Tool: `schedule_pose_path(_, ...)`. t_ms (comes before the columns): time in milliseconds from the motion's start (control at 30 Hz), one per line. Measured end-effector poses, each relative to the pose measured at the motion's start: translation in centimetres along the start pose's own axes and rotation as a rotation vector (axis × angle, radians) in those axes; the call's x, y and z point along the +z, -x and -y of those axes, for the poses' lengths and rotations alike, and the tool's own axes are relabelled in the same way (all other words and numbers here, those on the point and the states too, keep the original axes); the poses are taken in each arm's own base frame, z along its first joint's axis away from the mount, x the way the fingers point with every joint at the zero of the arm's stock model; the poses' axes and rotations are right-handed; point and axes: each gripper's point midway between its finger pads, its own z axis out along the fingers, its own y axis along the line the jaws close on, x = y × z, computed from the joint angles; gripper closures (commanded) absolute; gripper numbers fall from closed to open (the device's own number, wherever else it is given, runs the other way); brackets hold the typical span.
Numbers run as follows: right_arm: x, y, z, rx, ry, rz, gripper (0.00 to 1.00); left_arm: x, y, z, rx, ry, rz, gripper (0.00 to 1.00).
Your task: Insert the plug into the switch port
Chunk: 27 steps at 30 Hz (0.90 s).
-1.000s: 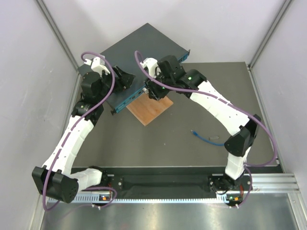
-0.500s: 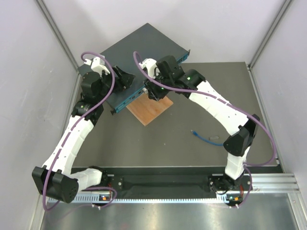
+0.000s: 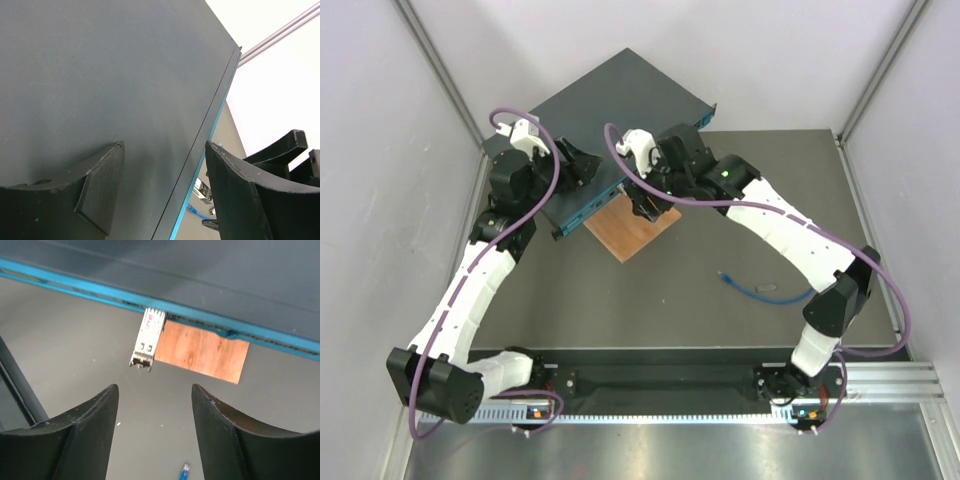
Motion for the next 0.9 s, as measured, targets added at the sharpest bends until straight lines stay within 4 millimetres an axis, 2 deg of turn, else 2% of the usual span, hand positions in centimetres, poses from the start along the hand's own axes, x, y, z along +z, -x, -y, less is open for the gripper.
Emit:
schedule_pose_path(100,-0.1,0.7,0.0,-0.003,-0.002,0.016,0.39,0.0,0.0,0.0,0.0,0.0,0.0,0.29)
schedule_pose_path(233,-0.2,3.0,-0.1,-0.009,-0.012,0.067,0.41,0.0,0.0,0.1,0.0,-0.003,-0.001,0.29)
schedule_pose_path(367,0.3,4.3,0.2,-0.006,-0.031,0.089,0.43,0.0,0.0,0.1,0.0,-0.003,-0.001,0.29)
schedule_pose_path(467,1.3,4.5,0.6,0.0,-0.049,0.081,0.43,0.0,0.0,0.1,0.0,-0.003,-0.002,0.29)
schedule_pose_path(600,2.4,3.5,0.8,0.003,-0.067,0.041,0.44,0.0,-0.1,0.1,0.0,-0.004,-0.003,0.29)
schedule_pose_path(667,2.9,3.0,0.8,0.002,-0.073,0.02,0.49,0.0,-0.1,0.1,-0.001,-0.005,-0.005,0.29)
schedule_pose_path(767,3.2,2.5,0.8,0.001,-0.082,0.001,0.62,0.1,-0.1,0.1,-0.001,-0.006,-0.004,0.29)
schedule_pose_path(800,3.2,2.5,0.8,0.001,-0.083,-0.001,0.68,0.2,-0.1,0.1,-0.001,-0.005,-0.004,0.29)
schedule_pose_path(833,3.2,2.4,0.7,0.001,-0.082,-0.003,0.79,0.2,0.0,0.1,-0.001,-0.006,-0.003,0.29)
schedule_pose_path(867,3.2,2.4,0.5,0.002,-0.076,-0.003,0.83,0.2,0.0,0.1,-0.001,-0.006,-0.003,0.29)
schedule_pose_path(900,3.2,2.3,0.4,0.009,-0.074,-0.007,0.94,0.2,0.0,0.1,-0.001,-0.007,-0.003,0.29)
